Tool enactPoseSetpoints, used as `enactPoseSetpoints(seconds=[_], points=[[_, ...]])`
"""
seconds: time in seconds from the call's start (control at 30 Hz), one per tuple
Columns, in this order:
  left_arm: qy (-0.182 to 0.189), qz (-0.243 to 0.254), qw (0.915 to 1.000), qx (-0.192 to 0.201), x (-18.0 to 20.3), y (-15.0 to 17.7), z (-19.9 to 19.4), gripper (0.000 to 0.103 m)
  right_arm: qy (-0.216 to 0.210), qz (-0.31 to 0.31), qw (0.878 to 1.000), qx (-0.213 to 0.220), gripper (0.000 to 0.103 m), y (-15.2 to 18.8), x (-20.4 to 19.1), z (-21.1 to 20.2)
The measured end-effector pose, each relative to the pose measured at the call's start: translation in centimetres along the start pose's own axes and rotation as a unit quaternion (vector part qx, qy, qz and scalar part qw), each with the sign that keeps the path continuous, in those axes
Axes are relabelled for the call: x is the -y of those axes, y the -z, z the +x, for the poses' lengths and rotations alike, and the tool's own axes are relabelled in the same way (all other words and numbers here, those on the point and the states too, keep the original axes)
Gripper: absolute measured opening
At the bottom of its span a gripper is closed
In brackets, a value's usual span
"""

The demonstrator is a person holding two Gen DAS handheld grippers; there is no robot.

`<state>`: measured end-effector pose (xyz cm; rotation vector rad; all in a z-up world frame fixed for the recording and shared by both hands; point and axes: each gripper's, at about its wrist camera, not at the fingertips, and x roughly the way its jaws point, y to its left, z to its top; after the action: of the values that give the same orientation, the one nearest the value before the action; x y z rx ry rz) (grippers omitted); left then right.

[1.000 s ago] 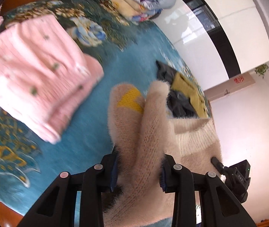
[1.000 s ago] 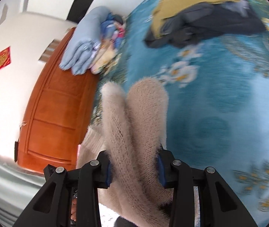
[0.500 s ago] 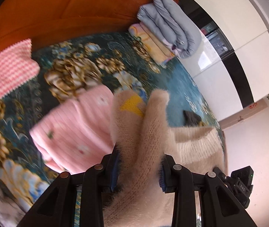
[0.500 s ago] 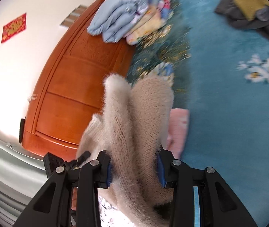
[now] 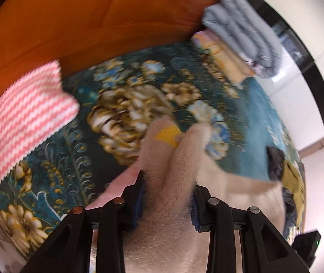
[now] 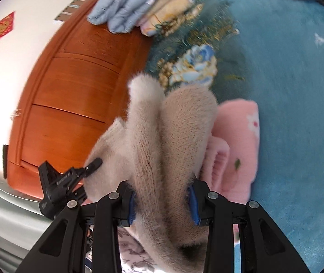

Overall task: Fold clothes
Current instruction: 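Lift the folded sweater with both grippers and carry it toward the pink blankets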

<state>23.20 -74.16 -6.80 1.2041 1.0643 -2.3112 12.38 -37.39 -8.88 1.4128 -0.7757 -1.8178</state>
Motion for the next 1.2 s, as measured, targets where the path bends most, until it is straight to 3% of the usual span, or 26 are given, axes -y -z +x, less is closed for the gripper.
enactPoseSetpoints(seconds=[0.13,0.3,0.37,0.67,0.8,0.97,1.03,1.13,1.2], points=[[0.013,-0.053,0.9985,-0.003,-3.1,0.7,1.6,0.035,0.014,0.023,1.0,-0.003,0.038,0.2,2.7,0.1],[-0.036,-0.034,0.9988,-0.004,-3.0,1.7,3.1,0.04,0.024,0.031,0.999,-0.011,0.04,0.4,4.4,0.9],[-0.034,-0.045,0.9984,-0.002,-3.2,1.8,3.1,0.041,0.028,0.027,0.999,-0.015,0.041,0.4,4.6,1.1],[-0.03,-0.058,0.9979,0.005,-3.4,2.3,0.7,0.051,0.011,0.019,0.999,-0.035,0.047,0.0,4.8,0.3],[-0.028,-0.074,0.9965,0.026,-4.3,2.6,-1.2,0.057,0.014,0.015,0.999,-0.033,0.054,-0.3,5.3,-1.1],[-0.046,-0.033,0.9965,0.062,-2.9,3.4,-3.9,0.057,0.068,-0.057,0.996,-0.022,0.057,-1.5,3.6,-3.2],[-0.039,-0.013,0.9967,0.07,-1.8,3.9,-4.5,0.057,0.103,-0.091,0.99,0.011,0.057,-2.3,2.1,-4.4],[-0.023,0.027,0.9969,0.07,0.7,4.7,-4.6,0.058,0.111,-0.135,0.983,0.047,0.057,-2.6,-0.7,-5.6],[-0.022,0.061,0.9959,0.063,2.4,5.3,-4.1,0.058,0.1,-0.171,0.979,0.042,0.057,-1.9,-2.7,-5.1]])
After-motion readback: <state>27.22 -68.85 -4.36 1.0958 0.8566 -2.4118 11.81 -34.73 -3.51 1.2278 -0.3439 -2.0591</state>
